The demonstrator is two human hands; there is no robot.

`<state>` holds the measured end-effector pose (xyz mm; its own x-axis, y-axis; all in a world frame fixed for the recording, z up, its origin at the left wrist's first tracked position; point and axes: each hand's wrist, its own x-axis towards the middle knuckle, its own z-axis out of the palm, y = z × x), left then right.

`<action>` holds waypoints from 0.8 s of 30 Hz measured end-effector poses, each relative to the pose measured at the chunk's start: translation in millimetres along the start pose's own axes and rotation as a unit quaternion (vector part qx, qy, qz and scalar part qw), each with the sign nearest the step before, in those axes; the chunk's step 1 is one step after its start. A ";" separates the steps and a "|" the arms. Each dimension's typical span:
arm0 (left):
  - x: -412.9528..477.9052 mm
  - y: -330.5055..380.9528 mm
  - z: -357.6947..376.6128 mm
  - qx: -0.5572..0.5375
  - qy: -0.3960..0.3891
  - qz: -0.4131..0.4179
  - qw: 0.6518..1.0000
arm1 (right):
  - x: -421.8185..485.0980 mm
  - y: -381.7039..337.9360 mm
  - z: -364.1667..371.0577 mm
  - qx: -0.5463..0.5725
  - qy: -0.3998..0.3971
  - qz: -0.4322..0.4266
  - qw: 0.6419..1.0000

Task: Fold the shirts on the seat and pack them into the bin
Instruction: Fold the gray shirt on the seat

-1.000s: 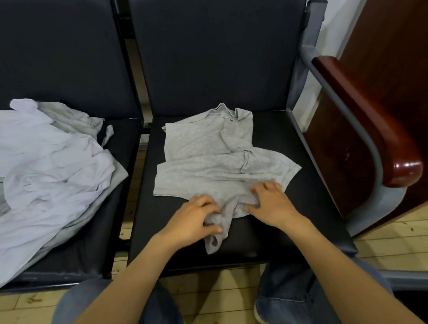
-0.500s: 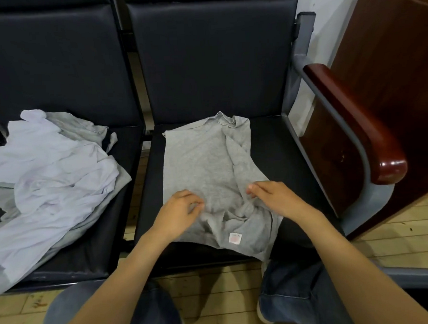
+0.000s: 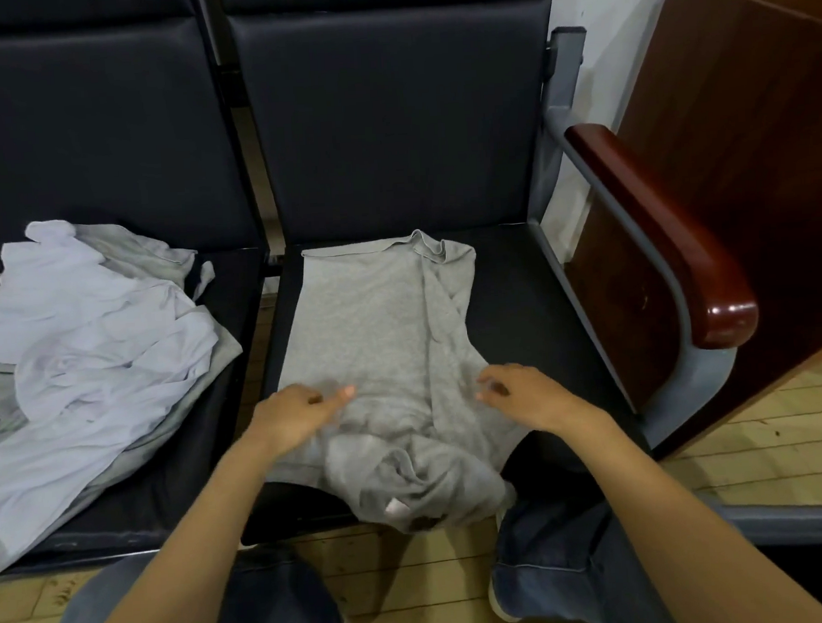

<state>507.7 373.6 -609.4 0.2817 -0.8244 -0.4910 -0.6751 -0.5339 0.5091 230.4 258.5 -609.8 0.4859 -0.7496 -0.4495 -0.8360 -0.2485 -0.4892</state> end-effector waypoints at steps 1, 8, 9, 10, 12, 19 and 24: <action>1.0 3.4 6.8 -0.024 0.067 0.026 0.997 | 0.7 -0.4 1.6 -0.031 -0.008 -0.006 0.999; 2.6 0.8 28.2 0.166 -0.103 0.095 0.976 | 7.0 -7.2 -0.3 -0.257 -0.013 0.160 0.953; 0.4 0.3 24.4 0.164 -0.106 0.081 0.977 | 7.7 -4.4 -2.8 -0.293 -0.018 0.202 0.934; -0.8 0.5 21.4 0.155 -0.093 0.066 0.981 | 7.2 -2.7 -4.2 -0.316 -0.023 0.228 0.921; -0.3 3.1 18.7 0.116 -0.006 0.043 0.992 | 7.3 -2.3 -3.9 -0.310 0.001 0.238 0.920; 25.4 13.7 43.0 0.060 0.180 0.215 0.958 | 27.7 -18.0 15.4 -0.107 0.131 -0.063 0.984; 74.7 18.8 27.5 0.227 0.073 0.111 0.965 | 41.9 -25.8 11.0 -0.237 0.050 0.008 0.970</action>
<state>497.4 307.1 -655.9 0.1664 -0.9441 -0.2844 -0.9496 -0.2312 0.2119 275.1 240.2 -624.2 0.4639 -0.8054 -0.3689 -0.8783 -0.4725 -0.0729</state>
